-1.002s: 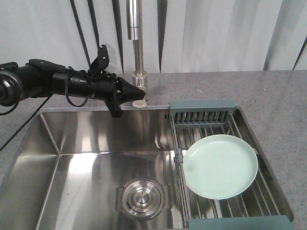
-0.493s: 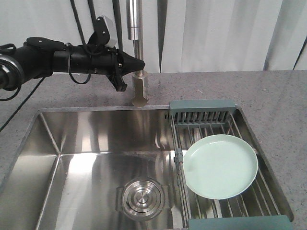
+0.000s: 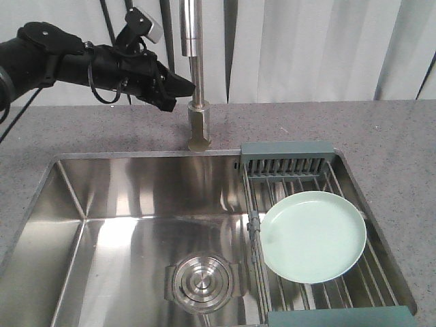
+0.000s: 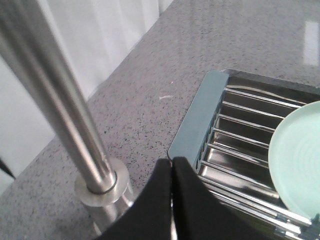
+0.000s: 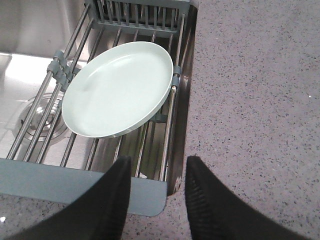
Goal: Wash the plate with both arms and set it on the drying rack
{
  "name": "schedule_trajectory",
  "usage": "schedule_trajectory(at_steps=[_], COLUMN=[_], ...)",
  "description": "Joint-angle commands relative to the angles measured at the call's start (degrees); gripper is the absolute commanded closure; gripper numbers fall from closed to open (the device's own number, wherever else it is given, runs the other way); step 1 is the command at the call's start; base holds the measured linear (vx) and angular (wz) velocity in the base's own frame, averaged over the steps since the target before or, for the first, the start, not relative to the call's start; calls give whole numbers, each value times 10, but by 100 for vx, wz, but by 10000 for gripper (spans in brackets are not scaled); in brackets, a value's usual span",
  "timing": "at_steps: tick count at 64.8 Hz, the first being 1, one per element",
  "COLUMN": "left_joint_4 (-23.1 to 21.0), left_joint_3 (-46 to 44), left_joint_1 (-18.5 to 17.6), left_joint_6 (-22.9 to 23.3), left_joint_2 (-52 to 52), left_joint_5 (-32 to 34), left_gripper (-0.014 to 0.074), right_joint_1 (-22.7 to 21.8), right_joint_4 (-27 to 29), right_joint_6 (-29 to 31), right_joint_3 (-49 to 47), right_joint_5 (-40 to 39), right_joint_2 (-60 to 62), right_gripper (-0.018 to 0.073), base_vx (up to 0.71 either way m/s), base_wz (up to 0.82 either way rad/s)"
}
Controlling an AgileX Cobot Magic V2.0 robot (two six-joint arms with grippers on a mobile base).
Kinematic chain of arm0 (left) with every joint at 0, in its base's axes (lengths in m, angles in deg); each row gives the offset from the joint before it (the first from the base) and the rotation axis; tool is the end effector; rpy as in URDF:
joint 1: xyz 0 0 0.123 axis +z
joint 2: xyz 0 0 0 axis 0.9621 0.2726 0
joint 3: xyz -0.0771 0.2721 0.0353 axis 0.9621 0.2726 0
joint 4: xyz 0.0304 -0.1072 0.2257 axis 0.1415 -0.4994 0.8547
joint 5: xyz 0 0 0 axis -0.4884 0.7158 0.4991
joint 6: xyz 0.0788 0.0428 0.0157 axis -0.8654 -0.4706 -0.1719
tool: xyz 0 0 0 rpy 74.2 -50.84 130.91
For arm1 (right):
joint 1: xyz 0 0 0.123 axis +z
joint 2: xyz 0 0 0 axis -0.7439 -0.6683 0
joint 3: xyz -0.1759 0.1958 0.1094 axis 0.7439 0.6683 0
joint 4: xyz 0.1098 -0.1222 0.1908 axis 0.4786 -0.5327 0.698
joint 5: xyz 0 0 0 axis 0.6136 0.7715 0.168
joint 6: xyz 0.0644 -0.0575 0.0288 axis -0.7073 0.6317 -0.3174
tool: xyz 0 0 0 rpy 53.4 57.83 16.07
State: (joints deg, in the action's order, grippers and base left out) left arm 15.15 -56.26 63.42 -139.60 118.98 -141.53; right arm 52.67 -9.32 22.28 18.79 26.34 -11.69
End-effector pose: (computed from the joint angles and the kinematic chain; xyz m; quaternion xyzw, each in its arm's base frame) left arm 0.4509 -0.1495 0.3162 0.4190 0.7431 -0.2764 0.4425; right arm 0.0729 0.0113 0.3076 -0.0734 0.8984 0.0322 0.4318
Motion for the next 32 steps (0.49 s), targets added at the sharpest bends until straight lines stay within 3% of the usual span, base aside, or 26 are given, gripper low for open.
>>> schedule_trajectory(at_steps=[1, 7, 15, 21, 32], left_joint_4=[45, 149, 302, 371, 390], left_joint_3=[-19, -18, 5, 77, 266], left_joint_1=[1, 1, 1, 1, 1], left_joint_6=[148, 294, 429, 462, 466], left_joint_2=[-59, -82, -123, -176, -296], left_joint_5=[27, 18, -4, 16, 116], left_gripper=[603, 603, 603, 603, 603], right_joint_1=[-1, -1, -1, -1, -1], right_joint_4=[0, 0, 0, 0, 0], right_joint_6=[6, 6, 6, 6, 6], right_joint_3=[-15, -15, -15, -15, -15], right_joint_5=[-32, -32, -32, -32, -32], right_joint_2=[-3, -3, -3, -3, -3], right_gripper=[296, 296, 296, 296, 296], base_vx=[0, 0, 0, 0, 0], base_wz=[0, 0, 0, 0, 0])
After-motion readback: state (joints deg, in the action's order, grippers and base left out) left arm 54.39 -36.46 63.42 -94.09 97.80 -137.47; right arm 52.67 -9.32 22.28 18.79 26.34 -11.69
